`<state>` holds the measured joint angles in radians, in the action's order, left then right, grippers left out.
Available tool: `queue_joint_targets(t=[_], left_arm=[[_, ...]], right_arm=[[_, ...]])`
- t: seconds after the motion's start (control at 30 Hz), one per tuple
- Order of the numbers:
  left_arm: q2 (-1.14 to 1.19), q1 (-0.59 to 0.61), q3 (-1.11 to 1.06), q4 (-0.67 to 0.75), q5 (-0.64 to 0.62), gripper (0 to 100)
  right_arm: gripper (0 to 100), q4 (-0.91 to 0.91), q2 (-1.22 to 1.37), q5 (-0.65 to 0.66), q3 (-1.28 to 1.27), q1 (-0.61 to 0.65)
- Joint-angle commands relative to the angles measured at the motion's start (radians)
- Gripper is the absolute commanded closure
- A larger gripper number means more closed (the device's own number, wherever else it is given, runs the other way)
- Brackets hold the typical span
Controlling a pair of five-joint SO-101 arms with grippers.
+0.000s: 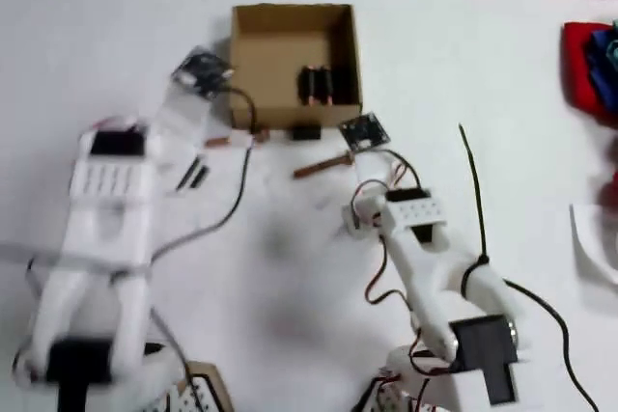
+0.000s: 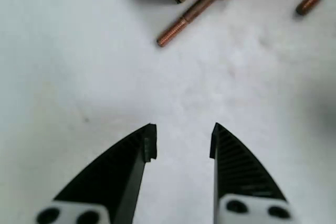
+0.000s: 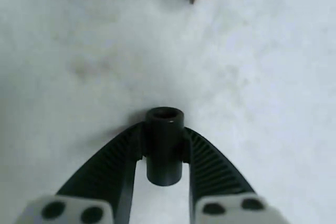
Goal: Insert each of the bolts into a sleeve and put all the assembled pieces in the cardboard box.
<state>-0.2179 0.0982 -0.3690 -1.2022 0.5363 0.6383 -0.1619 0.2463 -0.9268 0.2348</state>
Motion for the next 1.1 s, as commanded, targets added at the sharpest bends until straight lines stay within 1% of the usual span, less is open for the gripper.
queue_joint_targets(t=[0.0, 0.07, 0.2, 0.27, 0.37, 0.43, 0.47, 0.77, 1.07], left_arm=[[0.241, -0.02, 0.292, -0.061, 0.074, 81], [0.345, -0.02, 0.406, -0.058, 0.141, 81], [0.549, -0.055, 0.581, -0.066, 0.322, 81], [0.643, -0.068, 0.644, -0.063, 0.45, 81], [0.761, -0.084, 0.73, -0.06, 0.675, 81], [0.821, -0.091, 0.785, -0.064, 0.789, 81], [0.847, -0.091, 0.811, -0.064, 0.81, 81], [1.026, -0.087, 1.078, -0.064, 0.81, 81], [1.152, -0.1, 1.15, -0.066, 0.81, 81]], right_arm=[[97.8, -0.022, -0.054, -0.002, -0.006, -0.015], [97.8, -0.022, -0.058, -0.003, -0.006, -0.021], [97.8, -0.022, -0.064, -0.06, -0.006, -0.05], [97.8, -0.022, -0.064, -0.069, -0.006, -0.065], [97.8, -0.022, -0.064, -0.071, -0.005, -0.062], [97.8, -0.022, -0.064, -0.071, -0.005, -0.064], [97.8, -0.022, -0.064, -0.071, -0.005, -0.064], [97.8, -0.035, -0.064, -0.071, -0.005, -0.062], [97.8, -0.035, -0.064, -0.071, -0.005, -0.062]])
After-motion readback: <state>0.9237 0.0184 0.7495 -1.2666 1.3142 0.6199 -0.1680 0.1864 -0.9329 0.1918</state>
